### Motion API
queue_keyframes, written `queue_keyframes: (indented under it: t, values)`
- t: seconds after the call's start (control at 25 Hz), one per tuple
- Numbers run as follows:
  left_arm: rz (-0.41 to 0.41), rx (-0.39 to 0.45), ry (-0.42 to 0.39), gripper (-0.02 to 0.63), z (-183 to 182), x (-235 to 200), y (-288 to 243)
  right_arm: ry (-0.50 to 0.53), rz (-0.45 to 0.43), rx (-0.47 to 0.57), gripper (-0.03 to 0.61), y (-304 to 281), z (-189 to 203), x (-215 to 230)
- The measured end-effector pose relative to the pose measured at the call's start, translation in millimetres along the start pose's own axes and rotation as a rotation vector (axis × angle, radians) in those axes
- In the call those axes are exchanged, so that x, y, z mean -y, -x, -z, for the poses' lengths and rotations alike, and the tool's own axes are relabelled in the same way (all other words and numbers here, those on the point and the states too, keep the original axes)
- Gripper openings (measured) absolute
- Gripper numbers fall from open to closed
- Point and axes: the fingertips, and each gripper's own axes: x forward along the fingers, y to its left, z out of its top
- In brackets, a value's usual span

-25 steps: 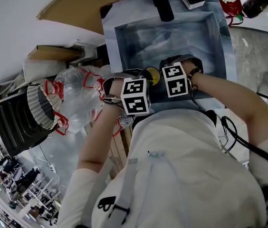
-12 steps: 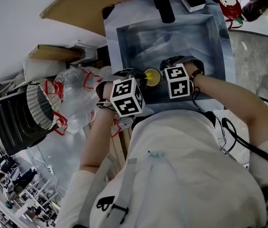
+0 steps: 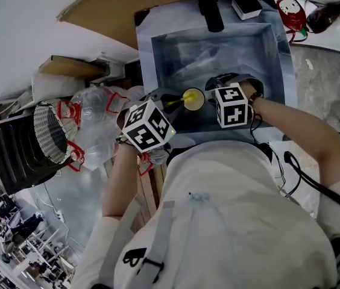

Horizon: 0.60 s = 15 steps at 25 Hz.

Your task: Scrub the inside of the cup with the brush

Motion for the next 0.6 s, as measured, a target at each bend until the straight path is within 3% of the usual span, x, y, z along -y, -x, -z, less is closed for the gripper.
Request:
queue_keyframes:
  t: [0.2, 0.6]
  values:
    - [-0.066, 0.112, 0.099, 0.035, -3, -9, 22, -0.045, 0.037, 0.05, 0.144, 27, -2, 3]
    - [-0.304, 0.508, 0.22, 0.035, -34, -38, 82, -0.221, 0.174, 0.222, 0.15, 116, -17, 21]
